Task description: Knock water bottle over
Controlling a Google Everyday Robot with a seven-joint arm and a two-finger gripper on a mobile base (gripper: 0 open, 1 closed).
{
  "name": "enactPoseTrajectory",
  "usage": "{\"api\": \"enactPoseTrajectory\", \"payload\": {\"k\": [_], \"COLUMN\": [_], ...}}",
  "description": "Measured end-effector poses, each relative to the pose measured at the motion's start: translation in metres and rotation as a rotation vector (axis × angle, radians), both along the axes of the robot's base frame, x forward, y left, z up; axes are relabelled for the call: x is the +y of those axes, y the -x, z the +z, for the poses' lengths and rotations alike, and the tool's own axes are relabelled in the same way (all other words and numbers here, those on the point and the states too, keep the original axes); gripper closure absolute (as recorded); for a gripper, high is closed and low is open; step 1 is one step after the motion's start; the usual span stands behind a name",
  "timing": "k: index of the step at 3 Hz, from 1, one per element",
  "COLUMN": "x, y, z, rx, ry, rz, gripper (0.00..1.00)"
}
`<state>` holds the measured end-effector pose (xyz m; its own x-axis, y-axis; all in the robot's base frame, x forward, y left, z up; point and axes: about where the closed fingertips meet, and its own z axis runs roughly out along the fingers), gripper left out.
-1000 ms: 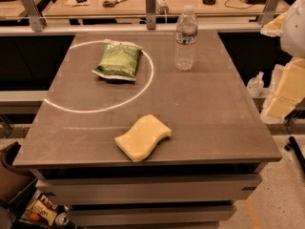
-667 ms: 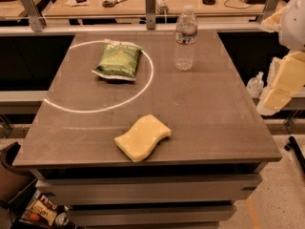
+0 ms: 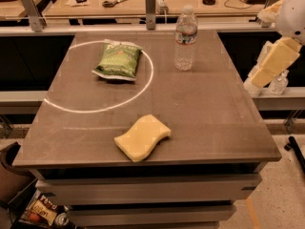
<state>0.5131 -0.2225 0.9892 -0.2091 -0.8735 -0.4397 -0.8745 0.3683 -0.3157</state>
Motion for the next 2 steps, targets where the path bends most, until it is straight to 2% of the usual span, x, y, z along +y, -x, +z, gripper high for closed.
{"api": "enactPoseTrajectory", "payload": {"k": [1, 2], "x": [-0.003, -0.009], "y": [-0.034, -0.077], "z": [-0.008, -0.006], "rx": [-0.084, -0.213], "ry": [-0.15, -0.328], "rz": [-0.032, -0.074], "gripper": [0.0, 0.0]}}
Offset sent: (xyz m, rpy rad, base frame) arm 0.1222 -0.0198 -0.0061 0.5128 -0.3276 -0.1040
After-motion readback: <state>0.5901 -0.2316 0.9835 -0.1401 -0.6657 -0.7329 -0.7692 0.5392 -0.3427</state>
